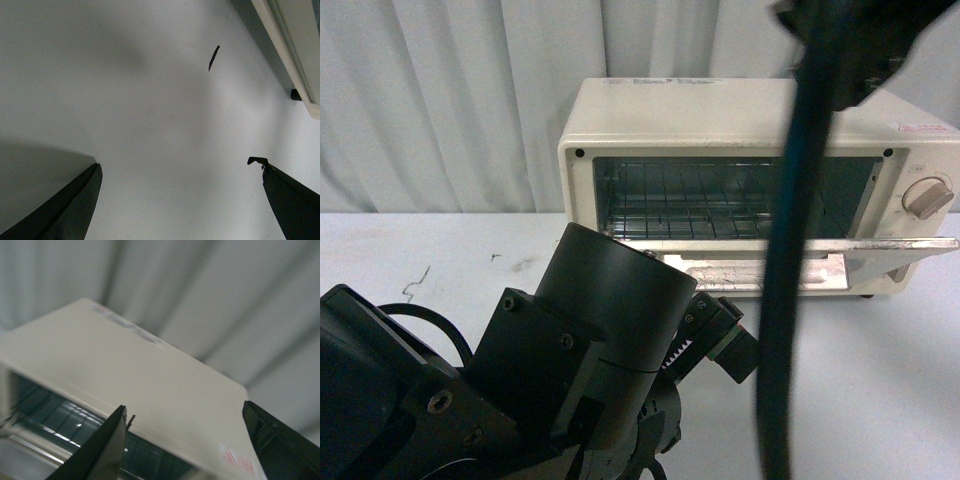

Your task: Open oven

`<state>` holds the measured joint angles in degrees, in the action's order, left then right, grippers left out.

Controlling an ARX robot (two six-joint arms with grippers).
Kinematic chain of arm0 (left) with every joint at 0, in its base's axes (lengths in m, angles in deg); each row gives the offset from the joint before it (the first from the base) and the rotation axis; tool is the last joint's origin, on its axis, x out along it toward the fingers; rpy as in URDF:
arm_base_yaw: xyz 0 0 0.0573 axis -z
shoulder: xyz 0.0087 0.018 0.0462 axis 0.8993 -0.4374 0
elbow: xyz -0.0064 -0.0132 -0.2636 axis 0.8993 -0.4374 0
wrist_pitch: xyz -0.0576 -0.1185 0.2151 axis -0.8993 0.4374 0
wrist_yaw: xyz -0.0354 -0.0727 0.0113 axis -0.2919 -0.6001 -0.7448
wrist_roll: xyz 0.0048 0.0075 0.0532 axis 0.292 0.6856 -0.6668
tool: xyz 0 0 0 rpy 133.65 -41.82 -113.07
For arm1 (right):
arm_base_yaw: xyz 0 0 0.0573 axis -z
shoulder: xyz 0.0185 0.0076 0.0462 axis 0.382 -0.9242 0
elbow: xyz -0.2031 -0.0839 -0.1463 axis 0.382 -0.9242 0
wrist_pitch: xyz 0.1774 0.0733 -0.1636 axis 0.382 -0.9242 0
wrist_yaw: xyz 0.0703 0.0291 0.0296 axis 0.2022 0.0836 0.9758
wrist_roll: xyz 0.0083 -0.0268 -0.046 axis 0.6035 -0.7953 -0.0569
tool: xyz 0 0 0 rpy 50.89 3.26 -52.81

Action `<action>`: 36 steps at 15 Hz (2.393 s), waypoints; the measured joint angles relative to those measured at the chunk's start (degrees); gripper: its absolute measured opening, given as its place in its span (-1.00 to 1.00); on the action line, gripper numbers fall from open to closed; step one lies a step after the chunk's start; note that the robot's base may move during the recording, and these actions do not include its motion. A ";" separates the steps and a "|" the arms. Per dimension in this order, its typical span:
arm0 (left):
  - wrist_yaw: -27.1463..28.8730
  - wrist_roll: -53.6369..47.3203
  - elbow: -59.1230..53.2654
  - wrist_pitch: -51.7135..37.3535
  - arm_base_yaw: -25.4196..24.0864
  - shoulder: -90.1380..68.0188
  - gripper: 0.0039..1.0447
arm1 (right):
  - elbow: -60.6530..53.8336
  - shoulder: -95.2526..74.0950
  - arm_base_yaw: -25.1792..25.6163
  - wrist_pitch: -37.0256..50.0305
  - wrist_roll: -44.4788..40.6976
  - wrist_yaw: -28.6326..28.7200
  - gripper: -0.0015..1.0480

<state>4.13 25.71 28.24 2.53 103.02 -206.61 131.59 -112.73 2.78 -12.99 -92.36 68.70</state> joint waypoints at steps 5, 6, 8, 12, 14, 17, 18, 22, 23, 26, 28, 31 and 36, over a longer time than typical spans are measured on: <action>0.37 -0.04 0.02 0.15 0.00 0.00 0.88 | -30.23 21.38 11.78 15.58 28.11 -2.19 -0.96; 0.33 -0.04 0.02 0.13 0.00 0.00 0.88 | -31.80 23.52 12.46 15.08 28.22 -1.27 -0.96; 0.20 -0.04 0.02 0.13 0.00 0.00 0.88 | -34.51 27.06 13.59 13.53 28.22 0.26 -0.96; 0.17 -0.04 0.02 0.13 0.00 0.00 0.88 | -38.29 35.43 19.37 9.33 28.28 5.73 -0.96; 0.22 -0.04 0.02 0.15 0.00 0.00 0.88 | -39.82 39.54 19.98 6.60 28.37 6.05 -0.96; 0.17 -0.02 0.02 0.13 0.00 0.00 0.88 | -42.56 43.43 19.69 6.97 28.39 6.08 -0.96; 0.22 -0.04 0.02 0.15 0.00 0.00 0.88 | -43.10 46.90 19.69 2.56 28.41 6.08 -0.96; 0.20 -0.04 0.02 0.13 0.00 0.00 0.88 | -43.12 57.44 19.69 -6.82 28.41 6.08 -0.96; 0.20 -0.04 0.02 0.13 0.00 0.00 0.88 | -43.12 59.17 19.69 -8.39 28.41 6.08 -0.96; 0.20 -0.04 0.02 0.15 0.00 0.00 0.88 | -43.12 63.17 19.69 -12.41 28.41 6.08 -0.96; 0.20 -0.04 0.02 0.15 0.00 0.00 0.88 | -43.12 65.51 19.69 -15.04 28.41 6.08 -0.96; 0.20 -0.04 0.02 0.15 0.00 0.00 0.88 | -43.12 68.72 19.69 -18.18 28.41 6.08 -0.96; 0.24 -0.04 0.02 0.20 0.00 0.00 0.88 | -43.10 78.82 19.69 -28.92 28.41 6.16 -0.96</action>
<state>4.38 25.67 28.26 2.73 103.02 -206.61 88.49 -33.92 22.47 -41.90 -63.95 74.86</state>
